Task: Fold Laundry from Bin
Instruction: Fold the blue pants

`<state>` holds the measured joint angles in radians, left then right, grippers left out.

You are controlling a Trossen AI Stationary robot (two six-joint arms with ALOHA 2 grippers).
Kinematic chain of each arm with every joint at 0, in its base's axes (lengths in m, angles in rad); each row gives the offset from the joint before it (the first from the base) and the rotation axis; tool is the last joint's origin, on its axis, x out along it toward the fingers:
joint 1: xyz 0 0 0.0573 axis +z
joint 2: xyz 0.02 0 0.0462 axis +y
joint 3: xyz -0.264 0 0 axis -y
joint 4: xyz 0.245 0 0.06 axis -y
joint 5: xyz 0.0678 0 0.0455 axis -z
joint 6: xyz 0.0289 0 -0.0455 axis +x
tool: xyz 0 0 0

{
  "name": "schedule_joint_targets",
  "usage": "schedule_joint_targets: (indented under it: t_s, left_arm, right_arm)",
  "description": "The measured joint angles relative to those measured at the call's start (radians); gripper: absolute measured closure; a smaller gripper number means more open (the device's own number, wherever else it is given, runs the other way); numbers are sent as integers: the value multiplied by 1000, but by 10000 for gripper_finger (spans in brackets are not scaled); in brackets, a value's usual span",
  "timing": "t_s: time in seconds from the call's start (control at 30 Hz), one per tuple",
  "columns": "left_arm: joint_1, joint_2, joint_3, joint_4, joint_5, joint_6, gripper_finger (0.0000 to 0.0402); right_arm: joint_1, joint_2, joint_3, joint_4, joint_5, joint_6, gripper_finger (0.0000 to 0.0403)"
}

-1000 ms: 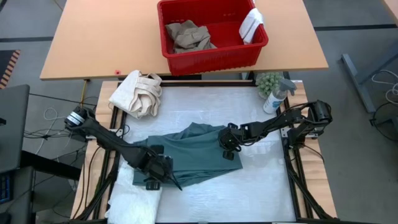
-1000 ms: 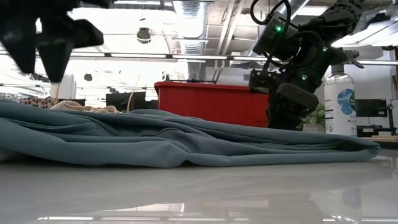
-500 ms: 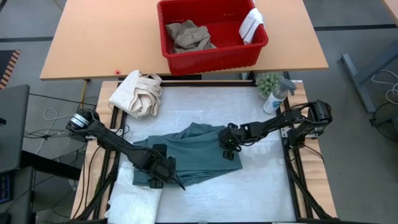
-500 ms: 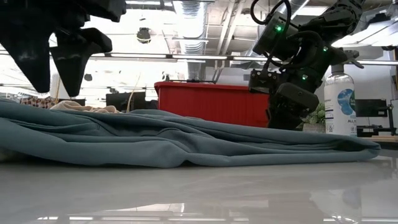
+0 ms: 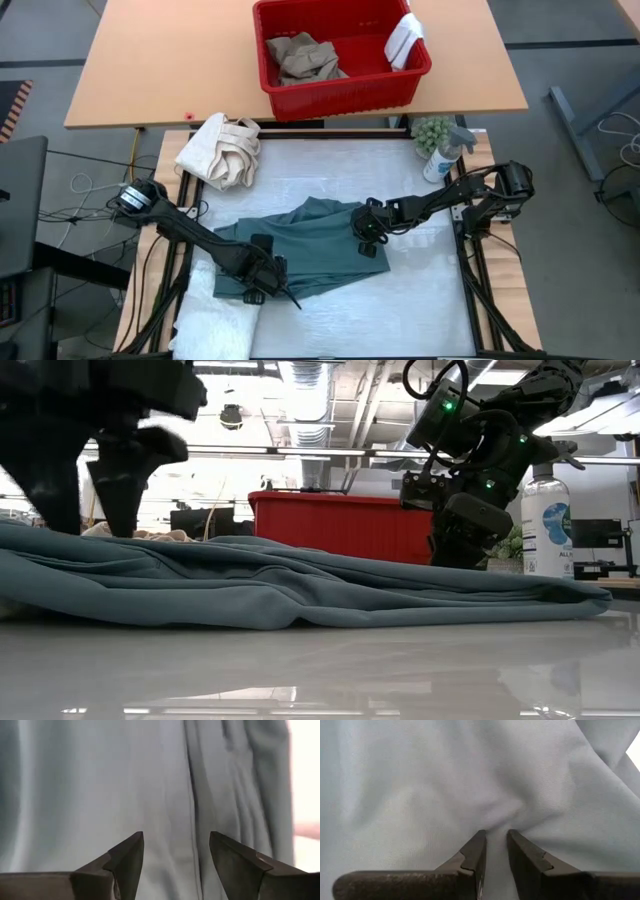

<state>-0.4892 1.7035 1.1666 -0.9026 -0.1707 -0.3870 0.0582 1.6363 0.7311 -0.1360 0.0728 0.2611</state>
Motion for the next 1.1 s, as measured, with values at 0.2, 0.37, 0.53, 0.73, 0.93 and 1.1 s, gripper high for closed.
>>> schedule_joint_targets:
  t_s: [0.2, 0.37, 0.53, 0.73, 0.93, 1.1]
  left_arm:
    - [0, 1, -37, -5, 34, -41, 200]
    - [6, 1, -37, -17, 50, -72, 243]
    - [19, 0, -31, -82, 117, -92, 305]
    - [19, -2, 14, -172, 124, -97, 389]
    - [19, -2, 82, -232, 137, -150, 396]
    - [4, -2, 102, -243, 192, -197, 400]
  right_arm:
    - [0, 0, 0, 1, 0, 0, 296]
    - [0, 0, 0, 2, 0, 1, 296]
    - [0, 0, 0, 2, 0, 1, 296]
    - [0, 0, 0, 2, 1, 1, 296]
    - [0, 0, 0, 2, 1, -4, 296]
    - [0, 0, 0, 2, 1, -5, 296]
